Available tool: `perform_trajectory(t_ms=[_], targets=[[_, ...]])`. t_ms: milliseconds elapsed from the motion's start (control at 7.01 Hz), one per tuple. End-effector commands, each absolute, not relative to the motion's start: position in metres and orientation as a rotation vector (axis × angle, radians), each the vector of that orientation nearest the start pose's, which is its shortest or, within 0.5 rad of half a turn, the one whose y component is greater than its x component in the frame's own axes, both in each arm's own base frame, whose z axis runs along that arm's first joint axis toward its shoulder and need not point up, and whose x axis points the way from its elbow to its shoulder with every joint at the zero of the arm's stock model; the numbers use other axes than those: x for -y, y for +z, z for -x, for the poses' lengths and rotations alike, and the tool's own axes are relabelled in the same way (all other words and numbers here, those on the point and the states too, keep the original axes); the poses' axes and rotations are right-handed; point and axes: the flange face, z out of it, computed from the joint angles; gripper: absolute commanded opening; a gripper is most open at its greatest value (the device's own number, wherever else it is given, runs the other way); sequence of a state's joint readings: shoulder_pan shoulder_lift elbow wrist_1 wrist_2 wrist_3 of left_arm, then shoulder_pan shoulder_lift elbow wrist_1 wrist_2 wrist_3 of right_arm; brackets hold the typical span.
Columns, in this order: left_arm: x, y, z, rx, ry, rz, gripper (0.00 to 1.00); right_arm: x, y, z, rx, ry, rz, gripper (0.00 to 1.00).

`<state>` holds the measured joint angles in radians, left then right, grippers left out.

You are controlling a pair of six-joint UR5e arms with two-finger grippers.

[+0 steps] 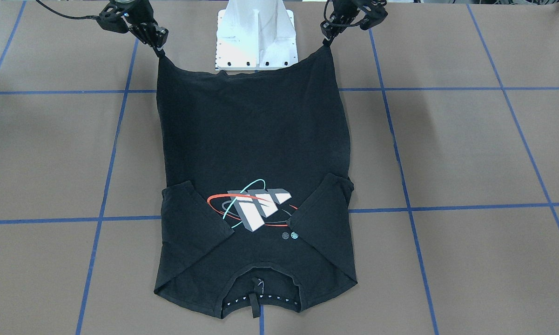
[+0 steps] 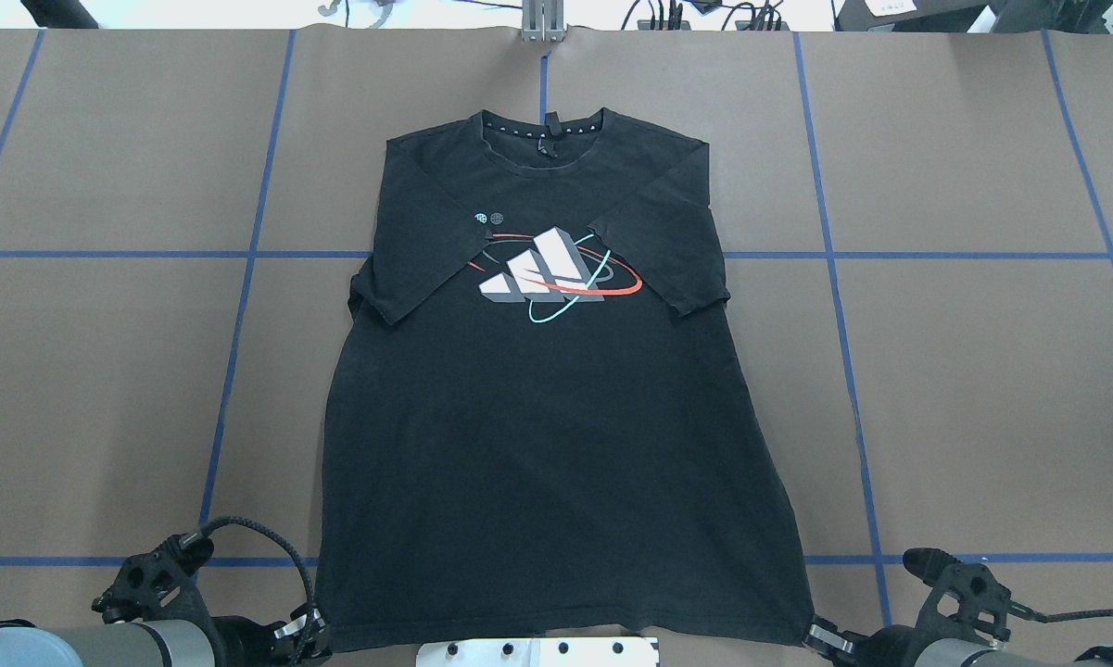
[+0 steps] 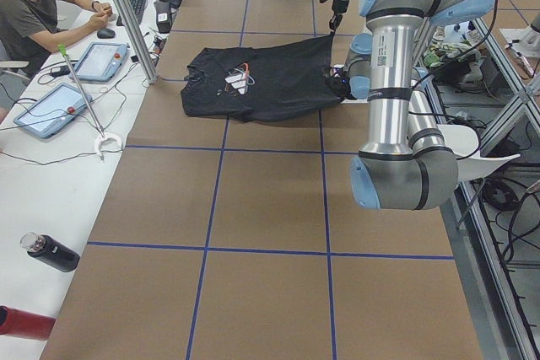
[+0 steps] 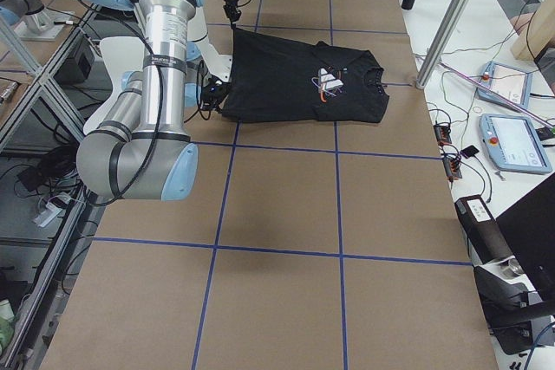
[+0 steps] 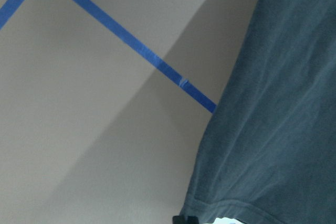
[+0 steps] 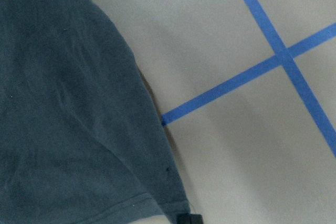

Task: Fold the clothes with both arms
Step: 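Lift both hem corners and carry them toward the collar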

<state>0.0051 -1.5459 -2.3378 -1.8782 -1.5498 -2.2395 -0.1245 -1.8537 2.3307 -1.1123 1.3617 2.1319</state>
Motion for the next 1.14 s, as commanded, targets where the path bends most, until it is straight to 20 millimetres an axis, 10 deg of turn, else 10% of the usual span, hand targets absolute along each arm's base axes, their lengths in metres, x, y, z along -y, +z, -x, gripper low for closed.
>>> perform_trajectory(t_ms=[0, 998], targets=[[0.138, 0.275, -0.386, -1.031, -0.615, 0.339, 0.0, 0.112, 0.354, 0.368, 0.97, 0.502, 0.162, 0.0], [0.285, 0.246, -0.313, -1.163, -0.709, 0.184, 0.0, 0.265, 0.335, 0.299, 1.02, 0.672, 0.312, 0.0]])
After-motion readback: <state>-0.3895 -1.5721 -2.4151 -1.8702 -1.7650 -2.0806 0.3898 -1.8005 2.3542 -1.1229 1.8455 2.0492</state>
